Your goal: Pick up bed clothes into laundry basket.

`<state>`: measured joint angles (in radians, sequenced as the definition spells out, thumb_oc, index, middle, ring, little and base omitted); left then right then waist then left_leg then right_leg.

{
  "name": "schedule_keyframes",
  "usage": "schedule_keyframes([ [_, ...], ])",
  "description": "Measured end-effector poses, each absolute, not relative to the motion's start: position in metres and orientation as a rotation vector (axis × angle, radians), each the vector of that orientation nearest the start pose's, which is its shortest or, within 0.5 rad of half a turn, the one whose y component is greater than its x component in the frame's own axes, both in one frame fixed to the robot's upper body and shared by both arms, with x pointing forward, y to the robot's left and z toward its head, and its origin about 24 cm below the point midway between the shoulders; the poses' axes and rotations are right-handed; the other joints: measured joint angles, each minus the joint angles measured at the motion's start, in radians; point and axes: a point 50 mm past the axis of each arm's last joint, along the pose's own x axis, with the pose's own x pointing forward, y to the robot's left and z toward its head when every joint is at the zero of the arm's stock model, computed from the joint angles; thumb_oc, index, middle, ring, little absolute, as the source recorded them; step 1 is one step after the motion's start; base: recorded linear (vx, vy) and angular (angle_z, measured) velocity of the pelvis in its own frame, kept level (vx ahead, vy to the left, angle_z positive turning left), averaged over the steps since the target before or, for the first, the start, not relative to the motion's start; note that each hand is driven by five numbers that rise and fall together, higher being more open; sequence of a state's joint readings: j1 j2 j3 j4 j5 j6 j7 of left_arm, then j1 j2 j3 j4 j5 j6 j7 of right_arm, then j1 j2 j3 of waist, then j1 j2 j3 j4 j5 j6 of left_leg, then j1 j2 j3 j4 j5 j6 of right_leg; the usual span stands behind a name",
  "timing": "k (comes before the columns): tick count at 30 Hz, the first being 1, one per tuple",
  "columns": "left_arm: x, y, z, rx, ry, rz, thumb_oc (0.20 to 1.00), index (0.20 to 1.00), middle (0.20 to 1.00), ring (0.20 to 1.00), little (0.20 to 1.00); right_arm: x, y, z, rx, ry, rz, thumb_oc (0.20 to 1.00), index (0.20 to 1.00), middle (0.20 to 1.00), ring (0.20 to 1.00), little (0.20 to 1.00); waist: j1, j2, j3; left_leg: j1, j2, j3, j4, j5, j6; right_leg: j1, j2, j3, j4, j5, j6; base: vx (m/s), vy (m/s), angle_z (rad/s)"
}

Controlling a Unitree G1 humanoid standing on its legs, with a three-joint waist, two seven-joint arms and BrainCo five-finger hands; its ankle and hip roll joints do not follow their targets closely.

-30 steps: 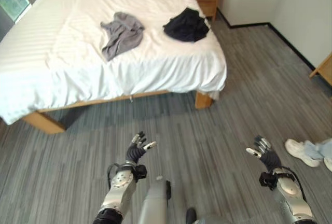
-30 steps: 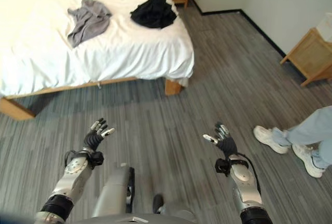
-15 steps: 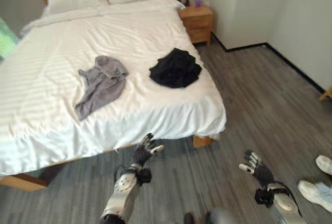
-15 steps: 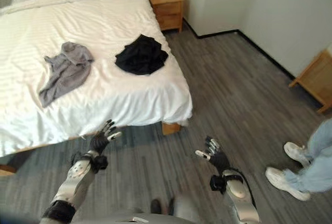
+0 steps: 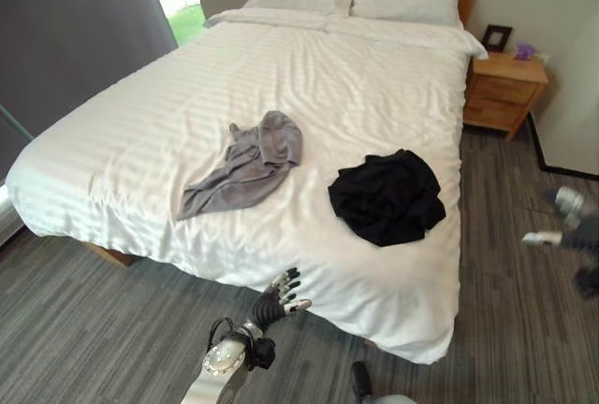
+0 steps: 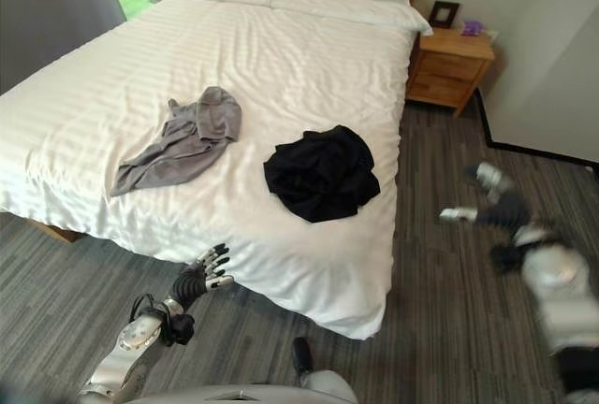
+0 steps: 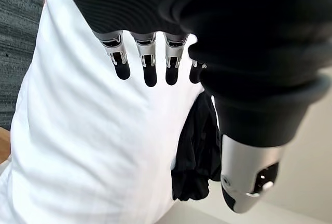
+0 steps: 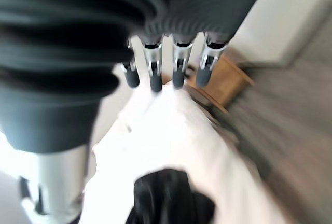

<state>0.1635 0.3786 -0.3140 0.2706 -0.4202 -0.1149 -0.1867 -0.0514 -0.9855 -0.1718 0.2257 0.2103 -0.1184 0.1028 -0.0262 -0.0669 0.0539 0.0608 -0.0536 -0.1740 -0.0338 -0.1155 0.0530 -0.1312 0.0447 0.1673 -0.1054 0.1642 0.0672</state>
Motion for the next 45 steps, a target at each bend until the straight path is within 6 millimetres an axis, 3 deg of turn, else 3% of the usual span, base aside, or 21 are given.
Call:
schedule_keyframes([
  [1,0.185,0.175,-0.05,-0.08,0.416,-0.317,1.0,1.0,1.0,1.0,1.0,0.268,-0.354,0.167,-0.766,-0.077,-0.138,1.0,1.0,1.0,1.0,1.0,-0.003,-0.009,0.004,-0.005,0.018,0.01,-0.001,0.012,-0.009,0.002,0.003,-0.027,0.001,-0.008,-0.001,-0.04,-0.045,-0.07],
  [2,0.18,0.164,-0.054,-0.104,0.448,-0.37,1.0,1.0,1.0,1.0,1.0,0.312,-0.352,0.176,-0.849,-0.006,-0.13,1.0,1.0,1.0,1.0,1.0,0.014,-0.011,0.008,-0.013,0.03,0.029,0.006,0.023,-0.04,0.0,0.004,-0.069,0.003,-0.008,0.0,-0.08,-0.042,0.05],
  [3,0.185,0.147,-0.051,-0.103,0.434,-0.464,1.0,1.0,1.0,1.0,1.0,0.319,-0.362,0.186,-0.929,0.046,-0.177,1.0,1.0,1.0,1.0,1.0,0.03,-0.01,0.011,-0.007,0.025,0.015,-0.003,0.029,-0.045,-0.003,0.003,-0.063,0.002,0.013,-0.01,-0.06,-0.023,-0.21],
  [4,0.179,0.153,-0.056,-0.117,0.47,-0.441,1.0,1.0,1.0,1.0,1.0,0.349,-0.345,0.192,-0.989,0.072,-0.167,1.0,1.0,1.0,1.0,1.0,0.053,-0.007,0.016,-0.009,0.017,0.0,-0.017,0.034,-0.04,-0.006,0.0,-0.058,0.003,0.021,-0.021,-0.14,-0.019,0.13],
  [6,0.178,0.161,-0.055,-0.122,0.476,-0.406,1.0,1.0,1.0,1.0,1.0,0.369,-0.331,0.229,-1.108,0.031,-0.193,1.0,1.0,1.0,1.0,1.0,0.086,0.006,0.031,-0.039,0.001,-0.007,-0.006,0.048,-0.043,-0.028,-0.017,-0.064,0.003,0.031,-0.028,-0.21,0.006,0.02],
  [7,0.18,0.17,-0.054,-0.091,0.481,-0.397,1.0,1.0,1.0,1.0,1.0,0.39,-0.31,0.253,-1.134,-0.001,-0.231,1.0,1.0,1.0,1.0,1.0,0.096,0.001,0.044,-0.102,-0.018,-0.005,0.01,0.052,-0.036,-0.086,-0.035,-0.061,0.003,0.026,-0.015,-0.23,0.013,0.05],
  [10,0.195,0.176,-0.045,-0.094,0.437,-0.37,1.0,1.0,1.0,1.0,1.0,0.391,-0.313,0.269,-1.112,-0.014,-0.314,1.0,1.0,1.0,1.0,1.0,0.118,-0.015,0.088,-0.182,-0.04,-0.006,0.04,0.07,-0.036,-0.153,-0.06,-0.07,0.003,0.051,0.014,-0.12,0.007,0.19],
  [12,0.191,0.18,-0.049,-0.085,0.462,-0.346,1.0,1.0,1.0,1.0,1.0,0.392,-0.311,0.252,-1.101,0.015,-0.297,1.0,1.0,1.0,1.0,1.0,0.137,-0.012,0.099,-0.187,-0.051,-0.025,0.039,0.077,-0.035,-0.157,-0.069,-0.076,0.004,0.069,-0.007,-0.14,0.008,0.28],
  [15,0.196,0.188,-0.045,-0.05,0.449,-0.331,1.0,1.0,1.0,1.0,1.0,0.398,-0.301,0.252,-1.089,0.008,-0.301,1.0,1.0,1.0,1.0,1.0,0.154,-0.002,0.162,-0.257,-0.073,-0.026,0.063,0.081,-0.028,-0.212,-0.09,-0.076,0.004,0.082,0.003,-0.1,0.008,0.08],
  [20,0.212,0.186,-0.036,-0.034,0.392,-0.317,1.0,1.0,1.0,1.0,1.0,0.401,-0.299,0.227,-1.084,0.093,-0.316,1.0,1.0,1.0,1.0,1.0,0.172,0.006,0.227,-0.339,-0.086,-0.032,0.089,0.085,-0.028,-0.278,-0.1,-0.082,0.004,0.102,-0.012,-0.08,0.009,0.06],
  [24,0.223,0.176,-0.028,-0.045,0.343,-0.324,1.0,1.0,1.0,1.0,1.0,0.395,-0.311,0.22,-1.069,0.097,-0.391,1.0,1.0,1.0,1.0,1.0,0.177,0.038,0.275,-0.408,-0.094,-0.041,0.107,0.086,-0.029,-0.335,-0.109,-0.093,0.004,0.11,-0.009,-0.07,0.006,0.08],
  [26,0.226,0.172,-0.026,-0.043,0.332,-0.333,1.0,1.0,1.0,1.0,1.0,0.394,-0.313,0.228,-1.051,0.047,-0.424,1.0,1.0,1.0,1.0,1.0,0.169,0.052,0.29,-0.423,-0.095,-0.049,0.109,0.088,-0.031,-0.348,-0.111,-0.102,0.004,0.112,-0.01,-0.05,0.003,0.07],
  [31,0.242,0.149,-0.018,-0.09,0.277,-0.35,1.0,1.0,1.0,1.0,1.0,0.39,-0.317,0.229,-1.054,-0.013,-0.455,1.0,1.0,1.0,1.0,1.0,0.168,0.045,0.291,-0.466,-0.096,-0.055,0.111,0.095,-0.04,-0.387,-0.111,-0.104,0.004,0.104,0.001,-0.03,-0.008,0.07],
  [32,0.244,0.147,-0.016,-0.095,0.269,-0.355,1.0,1.0,1.0,1.0,1.0,0.39,-0.316,0.23,-1.051,-0.028,-0.457,0.492,0.492,0.492,0.492,0.492,0.168,0.045,0.291,-0.468,-0.096,-0.055,0.112,0.096,-0.041,-0.389,-0.111,-0.104,0.004,0.104,0.001,0.0,0.0,0.0],
  [33,0.245,0.145,-0.015,-0.094,0.265,-0.359,1.0,1.0,1.0,1.0,1.0,0.391,-0.315,0.228,-1.047,-0.028,-0.453,0.2,0.2,0.2,0.2,0.2,0.167,0.045,0.291,-0.468,-0.095,-0.055,0.113,0.096,-0.042,-0.389,-0.11,-0.104,0.004,0.104,0.001,0.0,0.0,0.0],
  [38,0.245,0.151,-0.018,-0.085,0.273,-0.311,1.0,1.0,1.0,1.0,1.0,0.391,-0.31,0.231,-1.008,-0.078,-0.445,0.2,0.2,0.2,0.2,0.2,0.152,0.035,0.285,-0.458,-0.094,-0.054,0.113,0.096,-0.042,-0.381,-0.107,-0.101,0.004,0.121,-0.012,0.0,0.0,0.0],
  [43,0.247,0.159,-0.015,-0.084,0.256,-0.262,1.0,1.0,1.0,1.0,1.0,0.387,-0.301,0.231,-0.784,-0.171,-0.401,0.2,0.2,0.2,0.2,0.2,0.128,0.022,0.279,-0.441,-0.096,-0.043,0.109,0.096,-0.041,-0.368,-0.106,-0.09,0.005,0.125,-0.01,-0.01,0.008,-0.07],
  [45,0.245,0.167,-0.016,-0.089,0.25,-0.221,1.0,1.0,1.0,1.0,1.0,0.381,-0.284,0.234,-0.687,-0.278,-0.301,0.2,0.2,0.2,0.2,0.2,0.101,0.013,0.274,-0.435,-0.097,-0.027,0.105,0.095,-0.041,-0.367,-0.106,-0.075,0.005,0.125,-0.007,-0.01,0.013,-0.16],
])
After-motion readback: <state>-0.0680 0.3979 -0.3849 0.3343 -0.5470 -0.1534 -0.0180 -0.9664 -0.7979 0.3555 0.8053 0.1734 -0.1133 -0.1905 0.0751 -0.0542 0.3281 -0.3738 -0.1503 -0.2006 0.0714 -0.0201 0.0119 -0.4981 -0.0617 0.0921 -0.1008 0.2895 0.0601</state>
